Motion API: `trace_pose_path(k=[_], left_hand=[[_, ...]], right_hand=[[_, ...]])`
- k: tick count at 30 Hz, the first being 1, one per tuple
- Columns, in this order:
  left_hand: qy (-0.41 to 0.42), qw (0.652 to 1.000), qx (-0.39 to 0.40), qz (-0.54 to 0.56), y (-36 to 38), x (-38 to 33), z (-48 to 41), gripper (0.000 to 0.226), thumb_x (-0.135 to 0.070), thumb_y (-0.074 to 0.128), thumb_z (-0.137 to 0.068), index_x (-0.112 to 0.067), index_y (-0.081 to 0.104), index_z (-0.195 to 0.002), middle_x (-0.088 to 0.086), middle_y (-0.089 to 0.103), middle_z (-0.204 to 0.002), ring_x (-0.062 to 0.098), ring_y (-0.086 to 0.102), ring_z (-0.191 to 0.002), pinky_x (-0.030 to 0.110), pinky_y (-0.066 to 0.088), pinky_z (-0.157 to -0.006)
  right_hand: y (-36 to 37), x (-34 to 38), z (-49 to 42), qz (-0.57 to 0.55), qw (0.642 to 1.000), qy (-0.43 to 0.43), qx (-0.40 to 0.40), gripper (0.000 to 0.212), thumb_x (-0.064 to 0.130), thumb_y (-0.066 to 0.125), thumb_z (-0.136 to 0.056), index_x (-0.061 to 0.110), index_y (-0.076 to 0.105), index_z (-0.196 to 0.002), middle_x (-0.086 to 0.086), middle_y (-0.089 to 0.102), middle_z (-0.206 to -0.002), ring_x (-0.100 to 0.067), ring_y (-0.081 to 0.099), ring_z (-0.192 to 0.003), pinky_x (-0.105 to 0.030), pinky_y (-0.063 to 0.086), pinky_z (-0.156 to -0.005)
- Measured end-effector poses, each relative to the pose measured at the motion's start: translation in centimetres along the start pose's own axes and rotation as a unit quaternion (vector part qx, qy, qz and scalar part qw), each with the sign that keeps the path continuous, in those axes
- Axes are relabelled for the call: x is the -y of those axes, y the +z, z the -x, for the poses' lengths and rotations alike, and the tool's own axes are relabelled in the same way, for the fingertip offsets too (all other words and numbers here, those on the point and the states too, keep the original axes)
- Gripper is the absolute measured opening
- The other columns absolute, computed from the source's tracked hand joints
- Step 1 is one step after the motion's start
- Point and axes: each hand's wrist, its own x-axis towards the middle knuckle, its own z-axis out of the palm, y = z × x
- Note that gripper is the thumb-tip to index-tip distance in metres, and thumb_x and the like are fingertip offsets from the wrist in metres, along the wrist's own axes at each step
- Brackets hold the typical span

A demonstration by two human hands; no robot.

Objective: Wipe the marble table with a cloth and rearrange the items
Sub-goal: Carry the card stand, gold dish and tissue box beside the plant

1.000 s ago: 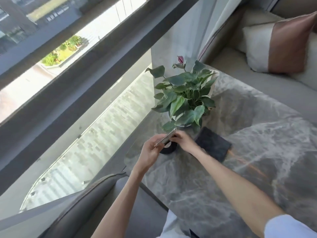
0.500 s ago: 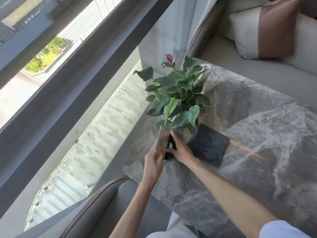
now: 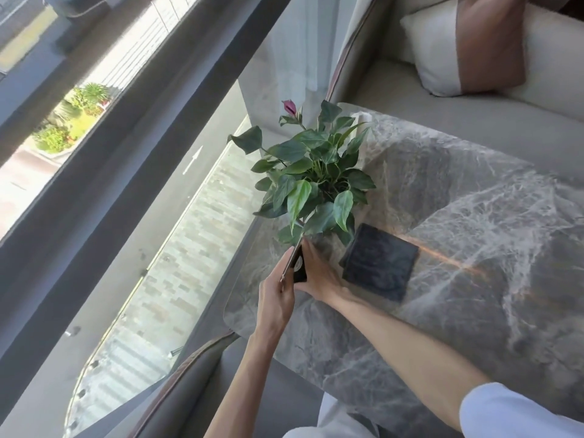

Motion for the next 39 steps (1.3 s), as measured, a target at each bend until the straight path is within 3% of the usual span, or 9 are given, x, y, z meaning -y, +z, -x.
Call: trace_pose_path(k=[5, 10, 13, 16, 22, 28, 33, 37, 39], left_hand=[[0.008, 1.0, -0.006, 0.014, -0.7, -0.8, -0.9, 0.037, -0.015, 0.038, -0.106, -0.023, 0.056, -0.138, -0.011, 0.061, -0.135, -0.001, 0.054, -0.126, 0.02, 0.047, -0.103], [0.02, 1.0, -0.004, 0.015, -0.6, -1.3, -1.0, 0.038, -0.014, 0.037, -0.106, -0.024, 0.055, -0.138, -0.014, 0.061, -0.134, -0.003, 0.054, -0.126, 0.017, 0.046, -0.102], [0.02, 1.0, -0.004, 0.013, -0.9, -1.1, -1.3, 0.036, -0.018, 0.038, -0.106, -0.024, 0.057, -0.136, -0.021, 0.061, -0.13, -0.006, 0.055, -0.123, 0.011, 0.045, -0.097], [0.005, 1.0, -0.001, 0.014, -1.2, -0.7, -1.4, 0.034, -0.022, 0.04, -0.106, -0.021, 0.059, -0.134, -0.012, 0.067, -0.125, -0.001, 0.061, -0.118, 0.013, 0.049, -0.093], [0.016, 0.997, -0.021, -0.067, -0.6, -0.3, -1.2, 0.037, -0.022, 0.038, -0.106, -0.027, 0.053, -0.139, -0.021, 0.064, -0.123, -0.013, 0.059, -0.11, 0.004, 0.045, -0.086], [0.017, 0.994, -0.049, -0.092, -0.1, 0.1, -1.1, 0.035, -0.015, 0.038, -0.105, -0.024, 0.06, -0.13, -0.011, 0.073, -0.109, 0.002, 0.069, -0.099, 0.014, 0.053, -0.076], [-0.003, 0.993, -0.058, -0.107, 0.2, 0.4, -1.1, 0.035, -0.011, 0.039, -0.102, -0.022, 0.063, -0.124, -0.012, 0.071, -0.094, 0.01, 0.071, -0.089, 0.012, 0.048, -0.065], [0.004, 0.994, -0.055, -0.099, 0.2, 0.7, -1.0, 0.035, -0.013, 0.039, -0.103, -0.024, 0.062, -0.126, -0.012, 0.073, -0.099, 0.005, 0.07, -0.089, 0.026, 0.056, -0.072], [-0.008, 0.994, -0.054, -0.095, 0.2, 0.9, -0.8, 0.034, -0.015, 0.039, -0.104, -0.023, 0.063, -0.127, -0.012, 0.073, -0.104, 0.005, 0.069, -0.095, 0.024, 0.055, -0.076]], right_hand=[[0.2, 0.2, -0.4, -0.013, 1.0, 0.025, 0.01, 0.125, 0.06, 0.077, -0.058, 0.029, -0.001, -0.15, 0.002, 0.019, -0.16, -0.018, 0.027, -0.146, -0.042, 0.039, -0.11], [-0.3, 0.5, 0.0, -0.005, 0.999, 0.031, 0.019, 0.123, 0.061, 0.07, -0.055, 0.031, -0.002, -0.15, 0.001, 0.018, -0.161, -0.023, 0.03, -0.144, -0.05, 0.044, -0.104], [-0.5, 0.8, 0.0, 0.006, 1.0, 0.026, 0.017, 0.125, 0.059, 0.074, -0.059, 0.03, -0.005, -0.151, 0.001, 0.014, -0.162, -0.023, 0.028, -0.145, -0.048, 0.041, -0.107], [-0.8, 0.9, 0.2, 0.028, 0.999, 0.021, 0.024, 0.125, 0.049, 0.08, -0.064, 0.027, -0.006, -0.153, 0.001, 0.014, -0.163, -0.026, 0.034, -0.143, -0.046, 0.043, -0.105], [-1.1, 1.1, 0.3, 0.024, 0.999, 0.029, 0.026, 0.123, 0.046, 0.078, -0.065, 0.023, -0.004, -0.153, -0.001, 0.017, -0.162, -0.026, 0.034, -0.143, -0.044, 0.04, -0.106], [-1.2, 0.9, 0.2, 0.03, 0.999, 0.03, 0.028, 0.12, 0.044, 0.077, -0.062, 0.026, -0.001, -0.152, -0.002, 0.028, -0.157, -0.031, 0.046, -0.133, -0.045, 0.047, -0.097], [-1.1, 0.3, -0.1, 0.034, 0.999, 0.015, 0.033, 0.121, 0.036, 0.081, -0.065, 0.025, -0.002, -0.152, -0.001, 0.025, -0.159, -0.028, 0.043, -0.137, -0.044, 0.046, -0.099], [-0.4, -0.2, -0.2, 0.039, 0.999, 0.017, 0.029, 0.128, 0.038, 0.083, -0.064, 0.03, -0.01, -0.152, 0.003, 0.015, -0.162, -0.023, 0.034, -0.143, -0.046, 0.046, -0.102], [-0.2, -0.5, -0.4, 0.043, 0.998, 0.017, 0.036, 0.13, 0.038, 0.083, -0.064, 0.029, -0.012, -0.152, 0.003, 0.011, -0.163, -0.022, 0.03, -0.145, -0.046, 0.045, -0.104]])
